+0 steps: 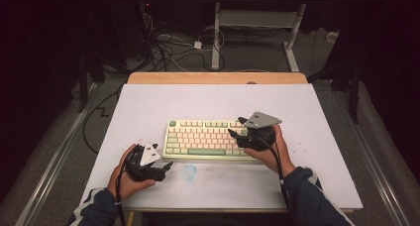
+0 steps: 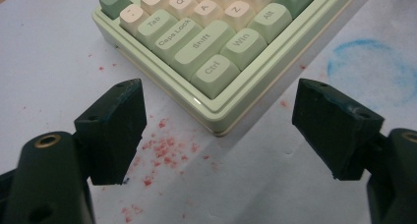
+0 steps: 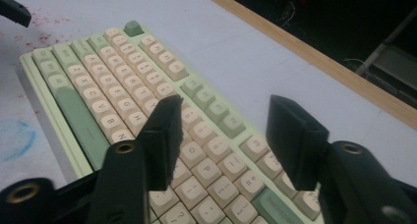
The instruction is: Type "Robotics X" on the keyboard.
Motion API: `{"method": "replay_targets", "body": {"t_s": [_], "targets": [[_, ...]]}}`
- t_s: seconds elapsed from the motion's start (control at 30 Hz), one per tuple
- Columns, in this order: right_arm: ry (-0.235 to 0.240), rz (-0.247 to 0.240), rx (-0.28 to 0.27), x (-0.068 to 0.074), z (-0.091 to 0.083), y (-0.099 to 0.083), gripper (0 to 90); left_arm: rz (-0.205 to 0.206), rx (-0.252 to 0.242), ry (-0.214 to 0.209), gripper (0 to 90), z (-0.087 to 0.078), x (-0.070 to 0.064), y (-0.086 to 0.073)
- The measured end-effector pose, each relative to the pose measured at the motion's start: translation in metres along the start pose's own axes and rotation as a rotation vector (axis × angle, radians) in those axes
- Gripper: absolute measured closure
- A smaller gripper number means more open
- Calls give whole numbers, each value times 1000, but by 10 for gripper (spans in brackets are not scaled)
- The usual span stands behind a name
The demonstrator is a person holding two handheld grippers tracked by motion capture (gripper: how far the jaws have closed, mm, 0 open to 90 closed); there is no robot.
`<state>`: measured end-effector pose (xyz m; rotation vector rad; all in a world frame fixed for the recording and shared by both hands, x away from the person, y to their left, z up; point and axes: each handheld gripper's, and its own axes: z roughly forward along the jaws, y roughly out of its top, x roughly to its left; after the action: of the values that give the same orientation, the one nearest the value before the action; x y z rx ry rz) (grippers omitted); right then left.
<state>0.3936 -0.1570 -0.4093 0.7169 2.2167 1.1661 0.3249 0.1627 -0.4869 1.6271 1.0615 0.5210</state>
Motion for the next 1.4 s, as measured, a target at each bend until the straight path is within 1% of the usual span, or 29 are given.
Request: {"method": "replay_targets", "body": {"t_s": [0.03, 0.1, 0.17, 0.2, 0.33, 0.4, 0.47, 0.5, 0.53, 0.57, 0.63, 0.67, 0.7, 0.73, 0.8, 0.83, 0.87, 0.9, 0.93, 1.03, 1.1, 1.13, 1.2, 1.23, 1.27, 1.3, 1.33, 1.37, 1.4], "targets": [[0, 0, 0, 0, 0, 0, 413, 2, -2, -1, 194, 0, 0, 0], [-34, -4, -2, 0, -6, -3, 372, 6, -4, 1, 194, 0, -1, 0], [-40, -3, -2, 0, -9, -3, 356, 7, -4, 4, 196, 0, -1, 0], [-60, -7, -13, 0, -14, -5, 322, 7, -4, 8, 205, 0, -1, 0], [-101, 1, -19, -1, -26, -10, 254, 17, 8, 26, 216, 1, -1, -1], [-105, 1, -19, -1, -28, -11, 248, 16, 9, 23, 216, 1, -1, -1], [-115, 0, -27, -1, -36, -16, 239, 8, -1, 21, 220, 0, -2, 1], [-115, 0, -27, -1, -36, -16, 239, 4, -4, 18, 220, 0, -1, 1], [-132, -9, -35, -1, -40, -19, 243, -2, -10, 16, 228, -1, -1, 2], [-136, -6, -40, -1, -43, -21, 242, -2, -12, 18, 232, -1, -1, 3], [-134, -4, -45, -1, -45, -22, 242, -1, -21, 21, 237, -2, -1, 4], [-145, -6, -41, 0, -49, -25, 244, -6, -27, 20, 255, -2, -1, 5], [-145, -6, -41, 0, -49, -25, 244, -8, -29, 22, 255, -2, -1, 6], [-163, -14, -44, 0, -53, -29, 247, -7, -25, 23, 282, -2, 0, 6], [-170, -12, -45, 0, -55, -31, 247, -2, -21, 22, 292, -2, 0, 6], [-185, -7, -44, 0, -59, -36, 252, -1, -16, 18, 348, -2, 0, 5], [-185, -7, -44, 0, -59, -36, 252, 0, -11, 15, 348, -2, 0, 5], [-203, -11, -46, 0, -63, -40, 252, -1, -7, 12, 393, -2, 0, 5], [-203, -11, -46, 0, -63, -40, 252, -1, -5, 12, 393, -2, 0, 5], [-219, -17, -39, 0, -69, -46, 253, -12, 3, 20, 481, -1, 1, 7], [-232, -20, -35, 0, -75, -53, 253, -17, 13, 17, 597, -2, 2, 9], [-232, -20, -35, 0, -75, -53, 253, -17, 13, 17, 634, -2, 2, 9], [-258, -36, -29, 1, -81, -62, 253, -18, 27, 10, 712, -2, 2, 9], [-258, -36, -29, 1, -81, -62, 253, -19, 31, 10, 712, -2, 2, 9], [-258, -30, -21, 0, -85, -67, 253, -15, 32, 14, 774, -2, 2, 10], [-262, -23, -18, 0, -86, -70, 253, -18, 33, 9, 800, -2, 2, 10], [-262, -23, -18, 0, -86, -70, 253, -17, 37, 5, 800, -3, 2, 11], [-260, -15, -15, -1, -90, -77, 253, -17, 33, -6, 848, -4, 2, 14], [-262, -13, -11, 0, -91, -80, 253, -17, 33, -6, 868, -4, 2, 14]]}}
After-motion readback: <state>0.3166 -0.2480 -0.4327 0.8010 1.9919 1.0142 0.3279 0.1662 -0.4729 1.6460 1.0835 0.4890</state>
